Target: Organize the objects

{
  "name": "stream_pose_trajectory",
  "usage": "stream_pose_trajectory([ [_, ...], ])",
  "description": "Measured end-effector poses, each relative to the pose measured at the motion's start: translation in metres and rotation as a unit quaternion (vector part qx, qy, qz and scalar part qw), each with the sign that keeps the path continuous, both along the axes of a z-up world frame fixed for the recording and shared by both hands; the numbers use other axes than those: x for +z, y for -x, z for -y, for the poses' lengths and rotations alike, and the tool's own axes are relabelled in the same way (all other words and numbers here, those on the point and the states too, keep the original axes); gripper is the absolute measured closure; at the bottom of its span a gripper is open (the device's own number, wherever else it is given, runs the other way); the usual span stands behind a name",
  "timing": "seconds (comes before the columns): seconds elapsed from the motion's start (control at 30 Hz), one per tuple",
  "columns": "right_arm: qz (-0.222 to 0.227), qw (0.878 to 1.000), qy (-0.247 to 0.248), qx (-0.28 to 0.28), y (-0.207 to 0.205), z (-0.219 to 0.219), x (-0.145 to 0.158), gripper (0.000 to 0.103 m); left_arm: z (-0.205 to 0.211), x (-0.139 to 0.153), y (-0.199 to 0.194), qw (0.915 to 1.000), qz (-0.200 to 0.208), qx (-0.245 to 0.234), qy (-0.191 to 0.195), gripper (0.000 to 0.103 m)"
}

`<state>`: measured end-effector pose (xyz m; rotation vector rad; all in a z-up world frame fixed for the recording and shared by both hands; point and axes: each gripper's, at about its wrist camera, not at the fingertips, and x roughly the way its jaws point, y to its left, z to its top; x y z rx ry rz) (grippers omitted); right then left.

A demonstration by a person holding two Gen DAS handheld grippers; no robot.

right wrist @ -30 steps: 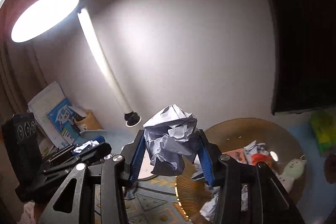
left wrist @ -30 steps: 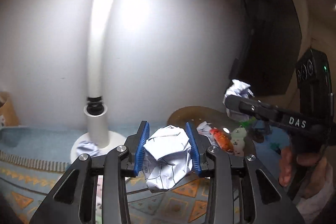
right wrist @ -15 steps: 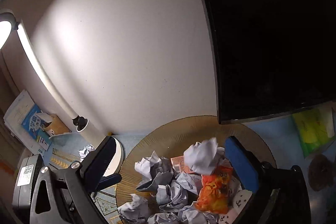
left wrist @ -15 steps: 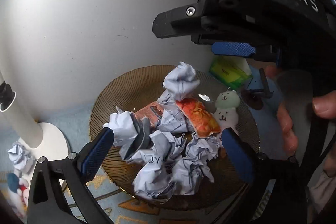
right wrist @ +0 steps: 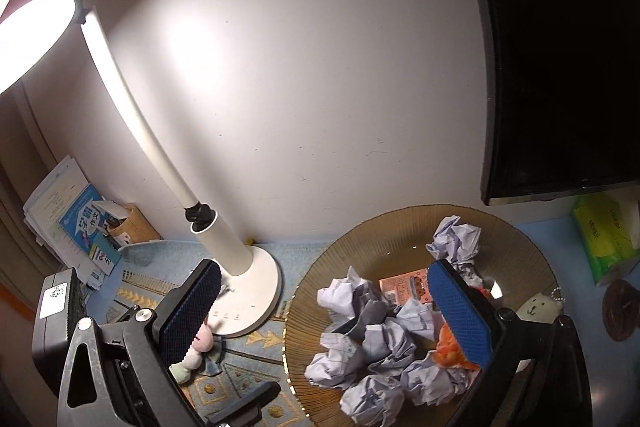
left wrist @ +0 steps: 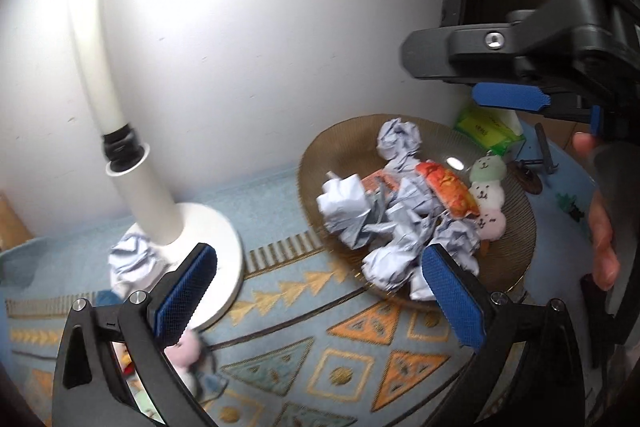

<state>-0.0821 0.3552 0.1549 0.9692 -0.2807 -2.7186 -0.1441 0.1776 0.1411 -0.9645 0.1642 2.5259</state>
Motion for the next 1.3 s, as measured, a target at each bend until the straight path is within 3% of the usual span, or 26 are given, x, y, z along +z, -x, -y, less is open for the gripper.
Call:
stream_pose_trajectory([
  [0.13,0.013,1.0,0.003,0.02,-0.013,0.035,-0.004,0.0,0.057,-0.001,-0.009,0.9984,0.015,0.053,-0.009,0.0],
  [0.3,0.022,0.999,-0.004,0.029,-0.029,0.08,-0.022,0.0,0.131,-0.009,-0.018,0.991,0.03,0.13,0.016,0.0],
  [0.47,0.069,0.997,-0.02,0.02,-0.038,0.107,-0.069,0.0,0.19,-0.046,-0.024,0.9815,0.052,0.175,0.059,0.0],
  [0.6,0.109,0.993,-0.047,0.001,-0.045,0.121,-0.119,0.0,0.218,-0.088,-0.031,0.977,0.097,0.188,0.027,0.0],
  [0.67,0.135,0.989,-0.052,0.001,-0.047,0.127,-0.146,0.0,0.223,-0.107,-0.034,0.9746,0.114,0.191,0.019,0.001],
  [0.73,0.143,0.986,-0.084,-0.009,-0.048,0.131,-0.165,0.0,0.219,-0.109,-0.038,0.9764,0.095,0.189,0.043,0.0],
  [0.87,0.116,0.981,-0.153,-0.005,-0.05,0.144,-0.178,0.0,0.219,-0.11,-0.043,0.977,0.097,0.185,0.041,0.0],
  [1.3,0.117,0.982,-0.15,-0.002,-0.044,0.14,-0.184,0.0,0.22,-0.111,-0.068,0.9764,0.098,0.188,0.04,0.0],
])
